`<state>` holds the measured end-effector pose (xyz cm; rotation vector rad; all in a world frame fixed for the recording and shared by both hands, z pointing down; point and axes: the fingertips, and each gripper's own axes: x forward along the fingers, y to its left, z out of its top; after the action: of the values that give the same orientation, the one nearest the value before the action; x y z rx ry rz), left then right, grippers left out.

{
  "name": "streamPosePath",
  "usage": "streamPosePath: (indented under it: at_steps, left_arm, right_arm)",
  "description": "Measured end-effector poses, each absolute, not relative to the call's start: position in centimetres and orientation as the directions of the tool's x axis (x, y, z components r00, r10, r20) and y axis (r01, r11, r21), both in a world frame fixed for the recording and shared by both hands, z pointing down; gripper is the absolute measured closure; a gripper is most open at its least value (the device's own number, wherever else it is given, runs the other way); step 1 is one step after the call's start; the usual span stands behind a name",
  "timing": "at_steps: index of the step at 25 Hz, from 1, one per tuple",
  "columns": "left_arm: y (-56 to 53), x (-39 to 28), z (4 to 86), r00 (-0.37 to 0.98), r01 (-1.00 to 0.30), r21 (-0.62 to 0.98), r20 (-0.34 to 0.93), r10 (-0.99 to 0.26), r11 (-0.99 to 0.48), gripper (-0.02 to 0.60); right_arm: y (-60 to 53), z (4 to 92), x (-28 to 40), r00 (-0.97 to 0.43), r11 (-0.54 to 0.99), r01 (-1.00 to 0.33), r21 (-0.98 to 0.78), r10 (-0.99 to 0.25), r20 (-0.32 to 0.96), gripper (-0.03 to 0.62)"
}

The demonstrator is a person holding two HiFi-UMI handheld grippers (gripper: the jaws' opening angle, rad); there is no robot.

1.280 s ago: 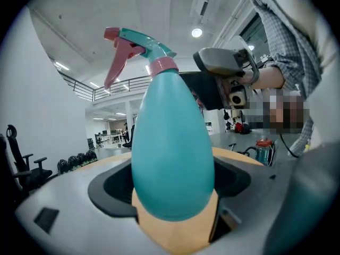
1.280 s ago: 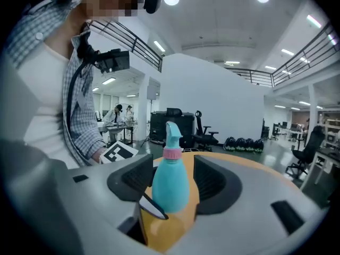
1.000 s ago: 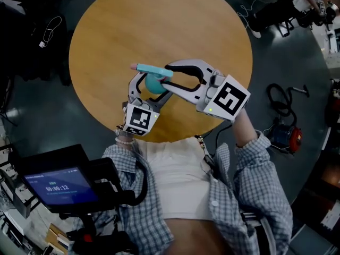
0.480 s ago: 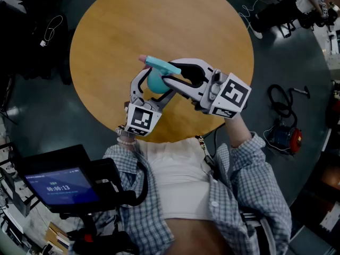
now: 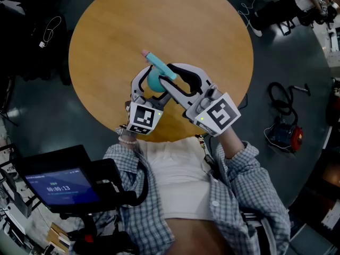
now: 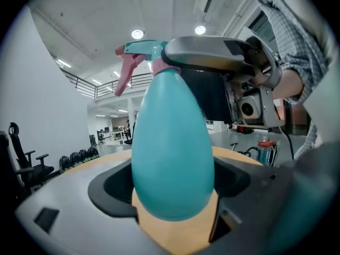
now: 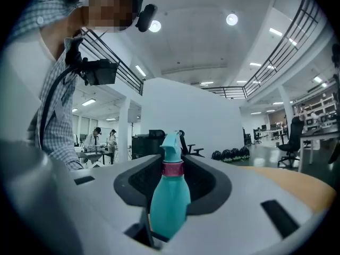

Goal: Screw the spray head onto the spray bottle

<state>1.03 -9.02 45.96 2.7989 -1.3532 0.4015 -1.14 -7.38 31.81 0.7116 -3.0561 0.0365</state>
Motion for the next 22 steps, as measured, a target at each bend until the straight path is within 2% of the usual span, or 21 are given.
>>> streamPosePath:
  at_steps: [3,9,12,17,19,22]
  left_arm:
    - [-9.2,1.2,45.9,0.593,-0.77,-0.112,0.234,-0.77,-0.628,0.147]
    - [-9.9,1.4,45.2,0.554,-0.799,-0.123,0.23,-0.8,-0.588,0.147]
    - [-10.0,1.3,45.7,0.542,-0.805,-0.126,0.244,-0.804,-0.58,0.147]
    - [-9.3,0.7,46.0,0.59,-0.763,-0.142,0.246,-0.769,-0.63,0.147]
    - [-9.1,0.5,45.8,0.611,-0.746,-0.146,0.238,-0.755,-0.65,0.147]
    - [-8.7,0.3,45.3,0.646,-0.721,-0.135,0.224,-0.73,-0.679,0.147]
  right_arm:
    - [-7.8,31.5,-0.8,-0.883,0.883,-0.469,-0.018,-0.469,0.0,0.473]
    - [-9.3,31.7,0.7,-0.728,0.723,-0.683,-0.103,-0.686,0.009,0.473]
    - [-9.3,32.1,0.5,-0.696,0.692,-0.716,-0.091,-0.718,0.016,0.473]
    - [-8.1,32.9,-0.5,-0.832,0.834,-0.551,-0.02,-0.547,0.09,0.47]
    - [-7.4,32.8,-0.5,-0.881,0.886,-0.462,-0.032,-0.455,0.126,0.447]
    - [-6.9,32.5,-0.1,-0.947,0.956,-0.294,-0.015,-0.289,0.142,0.447]
